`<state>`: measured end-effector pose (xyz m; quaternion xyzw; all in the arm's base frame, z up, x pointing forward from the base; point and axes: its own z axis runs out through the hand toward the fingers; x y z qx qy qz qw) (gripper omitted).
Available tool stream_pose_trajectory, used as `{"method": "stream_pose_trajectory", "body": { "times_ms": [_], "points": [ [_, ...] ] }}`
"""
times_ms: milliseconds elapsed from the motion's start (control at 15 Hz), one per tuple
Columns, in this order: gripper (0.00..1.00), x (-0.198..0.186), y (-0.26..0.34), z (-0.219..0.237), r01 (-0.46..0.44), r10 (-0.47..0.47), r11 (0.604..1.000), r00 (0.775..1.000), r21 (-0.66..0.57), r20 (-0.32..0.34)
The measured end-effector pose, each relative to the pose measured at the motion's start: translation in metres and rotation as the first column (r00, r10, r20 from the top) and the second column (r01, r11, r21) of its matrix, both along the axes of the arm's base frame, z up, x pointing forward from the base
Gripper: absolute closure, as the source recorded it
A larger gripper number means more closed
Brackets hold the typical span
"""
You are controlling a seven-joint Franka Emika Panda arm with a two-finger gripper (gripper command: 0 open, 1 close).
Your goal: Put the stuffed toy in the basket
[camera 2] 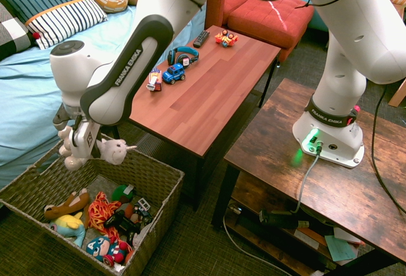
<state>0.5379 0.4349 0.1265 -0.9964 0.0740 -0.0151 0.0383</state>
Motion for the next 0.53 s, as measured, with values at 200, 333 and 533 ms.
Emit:
{"method": "stream_pose_trajectory", "body": {
  "times_ms": [200, 333, 533],
  "points": [
    [1.00, 0.018, 0.013, -0.039, 0.006, -0.007, 1.000, 1.000, -0.004, -0.019],
    [0.00, 0.024, 0.015, -0.065, 0.012, -0.013, 1.000, 0.999, -0.019, -0.043],
    [0.00, 0.030, 0.013, -0.087, 0.027, -0.030, 0.999, 0.997, -0.034, -0.075]
  ]
}}
